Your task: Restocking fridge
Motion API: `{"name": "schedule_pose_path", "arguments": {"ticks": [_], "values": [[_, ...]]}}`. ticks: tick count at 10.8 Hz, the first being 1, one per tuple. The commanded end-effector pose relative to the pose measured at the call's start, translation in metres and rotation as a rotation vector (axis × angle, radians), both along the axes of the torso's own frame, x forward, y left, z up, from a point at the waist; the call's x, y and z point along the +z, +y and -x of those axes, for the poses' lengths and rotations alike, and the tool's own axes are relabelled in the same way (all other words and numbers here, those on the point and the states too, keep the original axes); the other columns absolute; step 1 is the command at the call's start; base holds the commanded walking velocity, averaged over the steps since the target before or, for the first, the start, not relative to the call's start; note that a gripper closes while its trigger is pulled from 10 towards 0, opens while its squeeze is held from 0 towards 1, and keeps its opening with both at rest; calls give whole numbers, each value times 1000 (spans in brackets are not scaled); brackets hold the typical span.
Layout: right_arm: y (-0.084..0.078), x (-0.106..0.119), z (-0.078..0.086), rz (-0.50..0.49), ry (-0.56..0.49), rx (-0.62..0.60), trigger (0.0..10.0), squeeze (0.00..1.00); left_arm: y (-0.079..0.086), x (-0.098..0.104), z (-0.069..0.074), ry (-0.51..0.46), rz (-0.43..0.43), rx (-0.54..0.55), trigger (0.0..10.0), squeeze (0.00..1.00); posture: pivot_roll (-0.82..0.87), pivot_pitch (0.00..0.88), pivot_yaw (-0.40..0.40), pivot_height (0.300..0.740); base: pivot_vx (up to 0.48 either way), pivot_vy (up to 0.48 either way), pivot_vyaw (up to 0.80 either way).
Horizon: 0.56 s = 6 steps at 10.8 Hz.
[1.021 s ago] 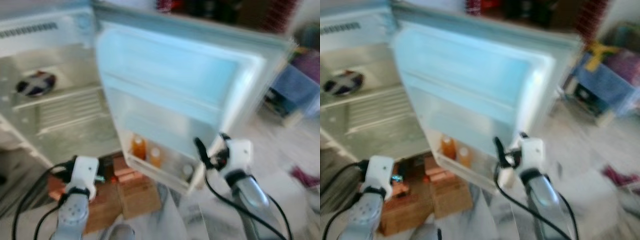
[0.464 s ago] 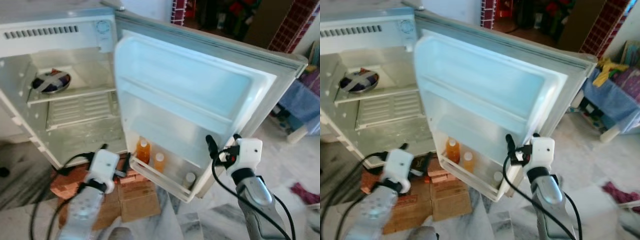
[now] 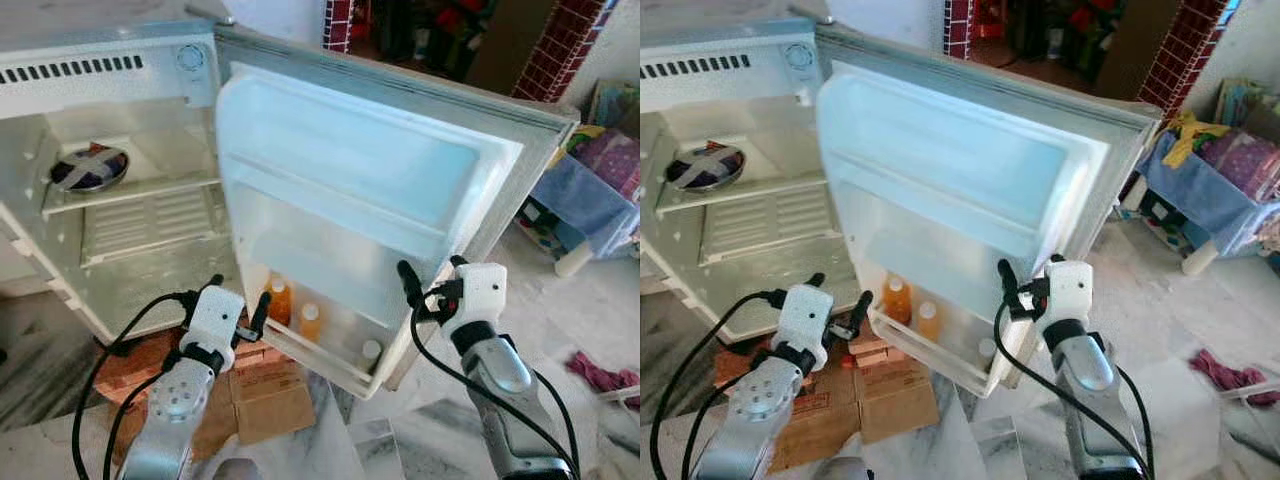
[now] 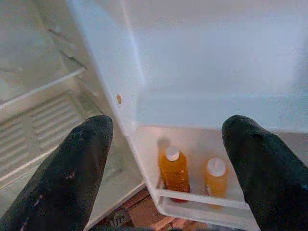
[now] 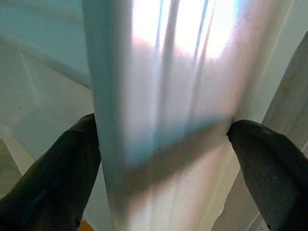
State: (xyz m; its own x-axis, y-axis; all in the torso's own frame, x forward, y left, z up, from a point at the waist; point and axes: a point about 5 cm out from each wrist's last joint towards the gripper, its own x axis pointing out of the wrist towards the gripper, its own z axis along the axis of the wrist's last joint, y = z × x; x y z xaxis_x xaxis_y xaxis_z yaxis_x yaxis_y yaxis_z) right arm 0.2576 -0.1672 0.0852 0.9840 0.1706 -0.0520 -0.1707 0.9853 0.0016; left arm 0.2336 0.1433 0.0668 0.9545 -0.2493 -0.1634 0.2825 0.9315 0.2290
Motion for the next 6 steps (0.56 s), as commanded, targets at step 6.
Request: {"name": "schedule_pose_path", "arguments": {"ticks": [6], "values": [[0,6,-11,-75,-24,-74,10000,0,-2,0,-6,-4,-60,-65,10000,0,76,0,9,740,-224,0,0]]}}
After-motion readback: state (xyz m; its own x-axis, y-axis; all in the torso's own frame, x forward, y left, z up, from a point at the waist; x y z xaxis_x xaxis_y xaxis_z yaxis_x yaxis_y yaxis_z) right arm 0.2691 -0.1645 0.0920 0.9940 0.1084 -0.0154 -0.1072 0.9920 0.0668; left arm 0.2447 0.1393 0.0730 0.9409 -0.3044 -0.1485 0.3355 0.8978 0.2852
